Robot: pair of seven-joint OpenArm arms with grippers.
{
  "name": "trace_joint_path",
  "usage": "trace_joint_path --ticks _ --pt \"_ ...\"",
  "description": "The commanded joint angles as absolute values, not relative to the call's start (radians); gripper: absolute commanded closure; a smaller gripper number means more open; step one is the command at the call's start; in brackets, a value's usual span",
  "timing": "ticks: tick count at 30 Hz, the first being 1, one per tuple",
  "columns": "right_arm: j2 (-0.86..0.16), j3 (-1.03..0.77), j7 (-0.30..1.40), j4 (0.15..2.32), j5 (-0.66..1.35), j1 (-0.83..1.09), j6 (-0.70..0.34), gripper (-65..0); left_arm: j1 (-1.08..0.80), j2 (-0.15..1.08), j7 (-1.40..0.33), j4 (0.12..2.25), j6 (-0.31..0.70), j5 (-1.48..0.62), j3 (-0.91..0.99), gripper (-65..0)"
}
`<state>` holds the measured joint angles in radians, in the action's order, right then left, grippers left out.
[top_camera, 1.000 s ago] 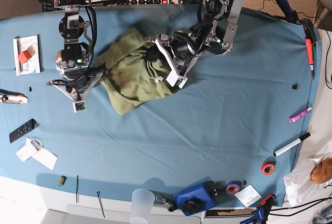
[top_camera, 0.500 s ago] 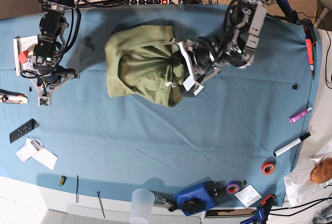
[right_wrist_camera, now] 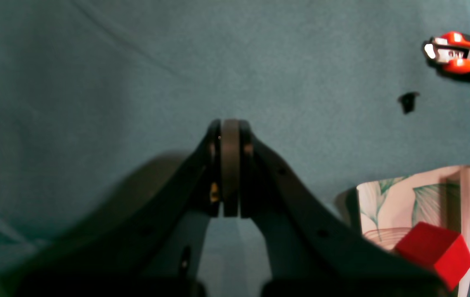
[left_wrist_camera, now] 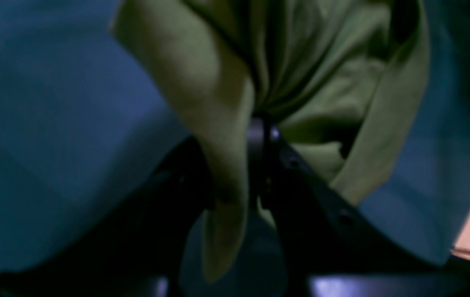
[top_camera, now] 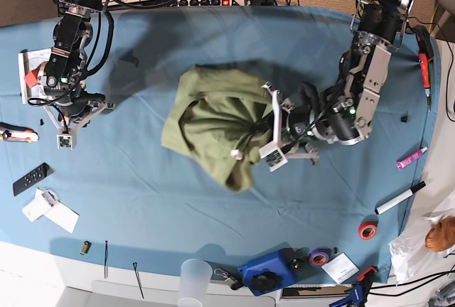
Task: Layout the t-shirt on the table in an organized manner, then fold the t-shirt properly
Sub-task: 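Fold the lifted edge over the bundle with the left gripper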
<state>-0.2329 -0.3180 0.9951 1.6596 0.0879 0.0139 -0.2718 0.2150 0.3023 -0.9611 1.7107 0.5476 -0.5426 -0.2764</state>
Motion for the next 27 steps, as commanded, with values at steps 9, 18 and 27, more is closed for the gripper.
trace_joint_path --ticks 9,18,27 --pt "-0.249 -0.323 0.989 1.676 0.089 -0.002 -0.273 0.0 0.34 0.295 -0.91 1.561 0.551 -0.407 -0.597 0.0" --pt "-0.249 -0.323 0.992 1.676 0.089 0.0 -0.273 0.0 0.527 0.277 -0.769 1.433 0.41 -0.358 -0.678 0.0" --pt "-0.246 -0.322 0.993 1.675 0.09 0.0 -0.273 0.0 0.593 0.21 -0.715 1.338 0.443 -0.324 -0.678 0.0"
